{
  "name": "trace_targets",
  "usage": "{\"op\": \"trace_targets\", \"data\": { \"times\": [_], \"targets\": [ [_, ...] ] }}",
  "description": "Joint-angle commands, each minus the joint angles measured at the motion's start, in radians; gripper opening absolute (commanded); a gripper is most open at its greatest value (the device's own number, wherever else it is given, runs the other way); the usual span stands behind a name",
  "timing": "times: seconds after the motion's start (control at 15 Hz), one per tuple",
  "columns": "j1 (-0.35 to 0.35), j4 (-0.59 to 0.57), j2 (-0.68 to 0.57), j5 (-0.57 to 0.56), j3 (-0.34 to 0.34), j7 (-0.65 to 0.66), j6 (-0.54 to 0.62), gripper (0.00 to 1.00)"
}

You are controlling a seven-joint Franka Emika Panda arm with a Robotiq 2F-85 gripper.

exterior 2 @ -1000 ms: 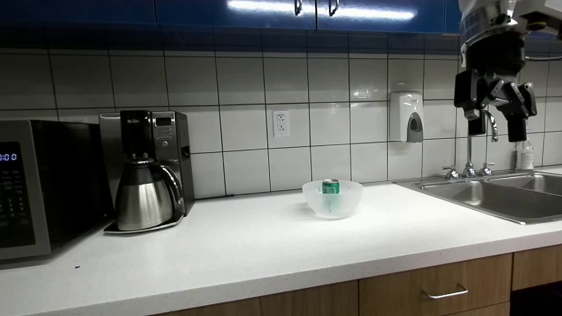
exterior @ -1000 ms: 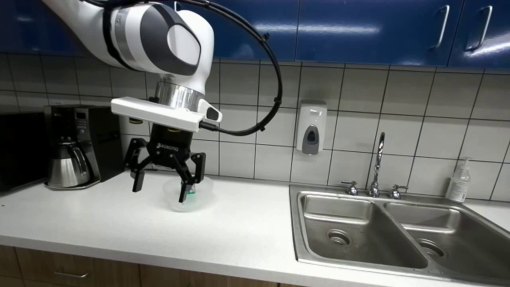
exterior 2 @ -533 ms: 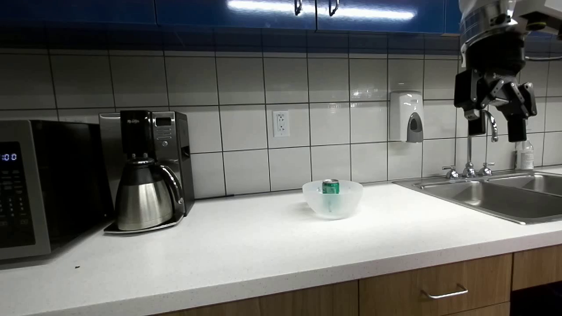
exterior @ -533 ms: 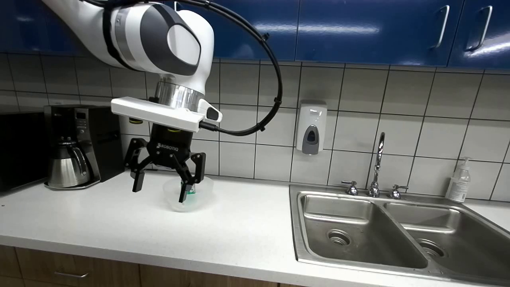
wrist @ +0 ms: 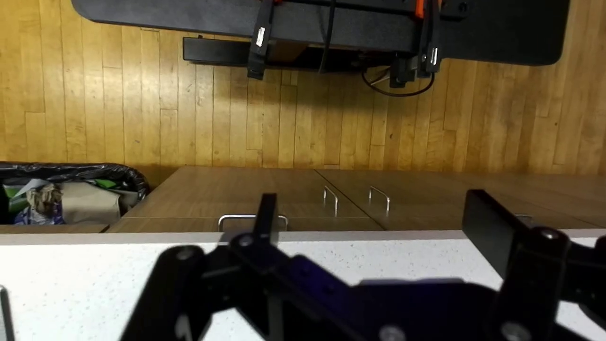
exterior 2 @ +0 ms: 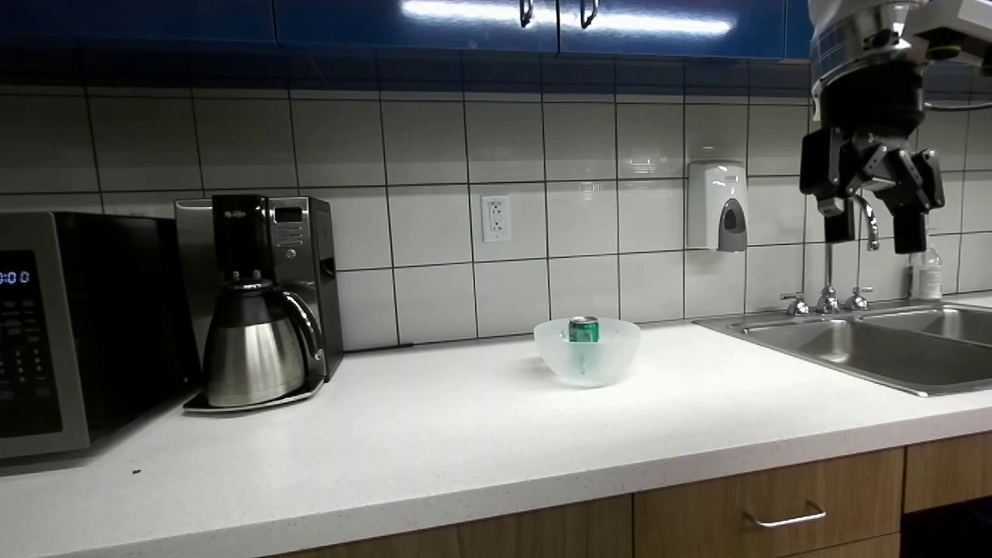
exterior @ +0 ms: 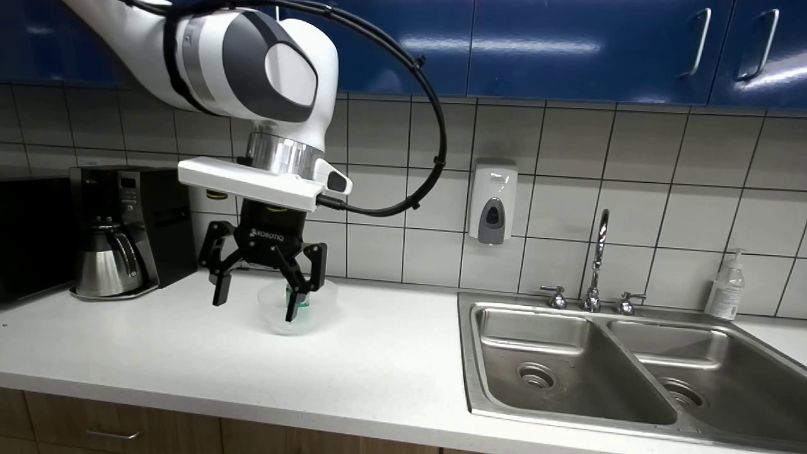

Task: Remove the green can from the bowl.

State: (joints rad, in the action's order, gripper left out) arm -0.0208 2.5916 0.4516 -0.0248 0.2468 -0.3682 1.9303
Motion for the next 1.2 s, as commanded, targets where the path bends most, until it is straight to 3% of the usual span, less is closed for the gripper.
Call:
{"op": "trace_targets", "data": {
  "times": [0.0,0.6,1.13],
  "targets": [
    [-0.022,0.007,-0.038,-0.018,-0.021,-0.023,0.074,1.00],
    [0.006,-0.030,-0.233,0.015,-0.068,0.005,0.349,1.00],
    [0.019,-0.213,-0.481,0.046,-0.155,0.093,0.470,1.00]
  ]
}}
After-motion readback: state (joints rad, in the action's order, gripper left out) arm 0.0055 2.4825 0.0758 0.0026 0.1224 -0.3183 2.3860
